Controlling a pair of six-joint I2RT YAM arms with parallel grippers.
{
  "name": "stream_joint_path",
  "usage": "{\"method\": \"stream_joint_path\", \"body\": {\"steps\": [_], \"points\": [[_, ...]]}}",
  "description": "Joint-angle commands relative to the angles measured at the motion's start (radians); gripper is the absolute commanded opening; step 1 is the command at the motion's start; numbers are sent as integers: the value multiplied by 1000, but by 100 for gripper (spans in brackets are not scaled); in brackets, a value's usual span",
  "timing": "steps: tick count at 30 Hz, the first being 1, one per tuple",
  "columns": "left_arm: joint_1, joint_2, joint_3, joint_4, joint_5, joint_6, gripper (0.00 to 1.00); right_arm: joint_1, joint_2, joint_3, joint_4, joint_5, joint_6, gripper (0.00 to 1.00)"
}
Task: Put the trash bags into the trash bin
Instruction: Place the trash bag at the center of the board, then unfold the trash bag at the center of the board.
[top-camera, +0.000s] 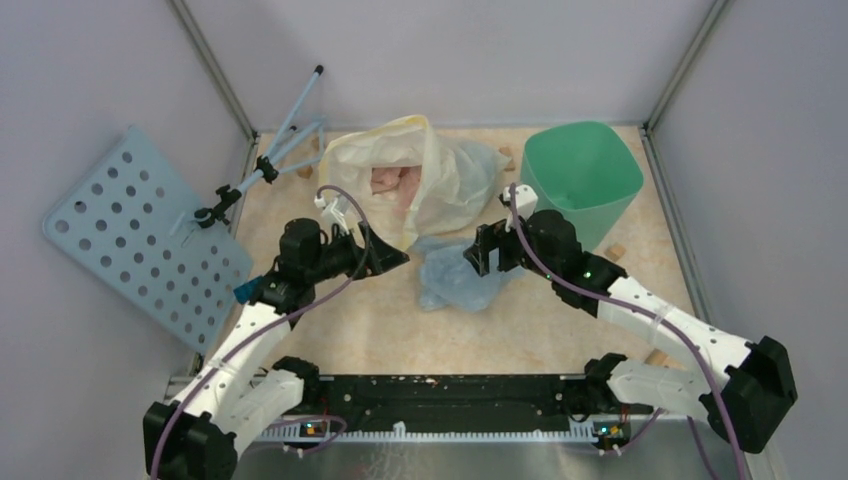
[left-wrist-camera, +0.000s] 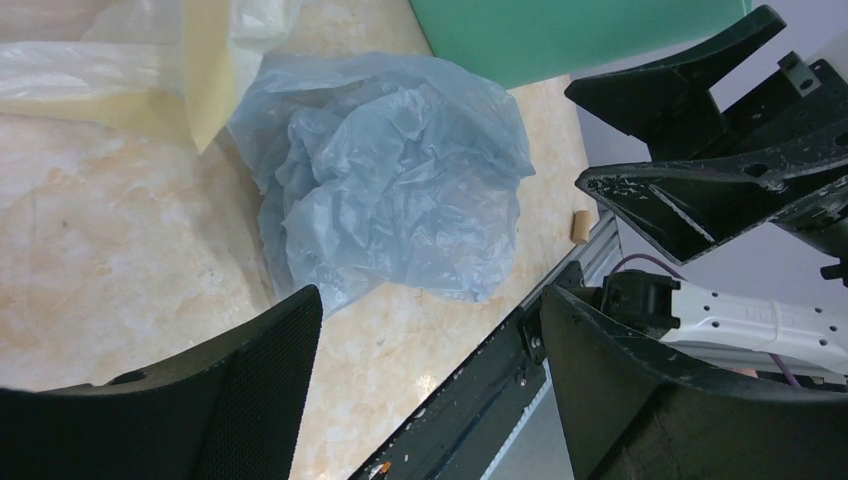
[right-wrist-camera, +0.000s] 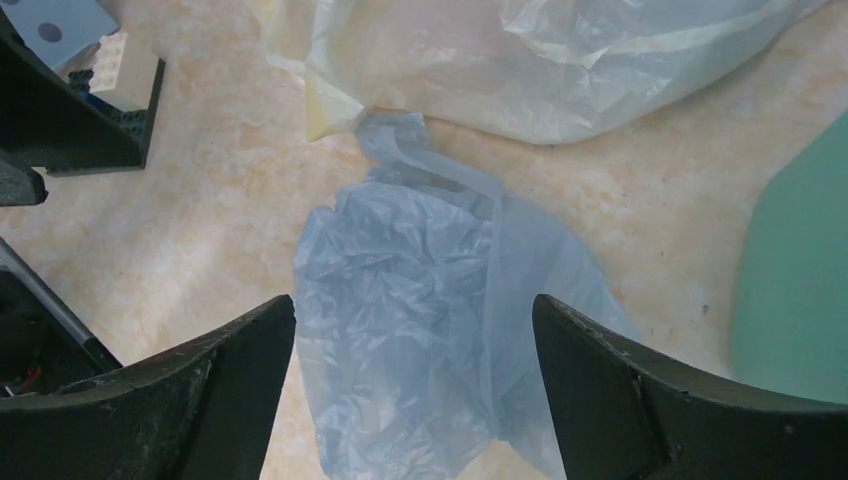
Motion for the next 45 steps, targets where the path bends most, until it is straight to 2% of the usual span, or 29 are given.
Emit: {"method": "stream_joint_path", "body": {"steps": [1, 6, 9, 11, 14, 17, 22, 25, 29, 31, 33, 38, 41, 45], "points": [[-71, 21, 14, 77, -74, -6, 85, 6, -58, -12, -61, 83, 2, 87], [-157, 67, 21, 82, -115, 15, 83, 6, -117, -14, -146, 136, 52, 87], [-217, 92, 24, 87, -151, 40, 74, 6, -146, -24, -190, 122, 75, 84], [-254, 113, 30, 82, -175, 60, 68, 6, -165, -38, -204, 94, 90, 78], [-305, 155, 36, 70, -221, 85, 65, 6, -190, -62, -210, 63, 109, 75], [-340, 198, 32, 74, -267, 91, 65, 6, -188, -70, -228, 66, 124, 75], [-354, 250, -2, 149, -269, 79, 65, 6, -173, -111, -225, 161, 192, 71], [-353, 281, -15, 201, -269, 71, 70, 6, -168, -155, -176, 200, 247, 70], [-354, 343, -17, 239, -254, 54, 78, 6, -155, -201, -88, 180, 284, 69], [-352, 377, -10, 246, -258, 49, 79, 6, -140, -216, -61, 180, 298, 68], [-353, 398, -3, 254, -271, 43, 77, 7, -126, -222, -41, 180, 301, 61], [-349, 420, 3, 271, -297, 34, 67, 6, -111, -230, -34, 149, 277, 25], [-348, 423, -4, 282, -315, 23, 64, 6, -112, -233, -43, 129, 265, 2], [-339, 427, -17, 301, -336, 15, 60, 6, -118, -237, -52, 116, 258, 0]]}}
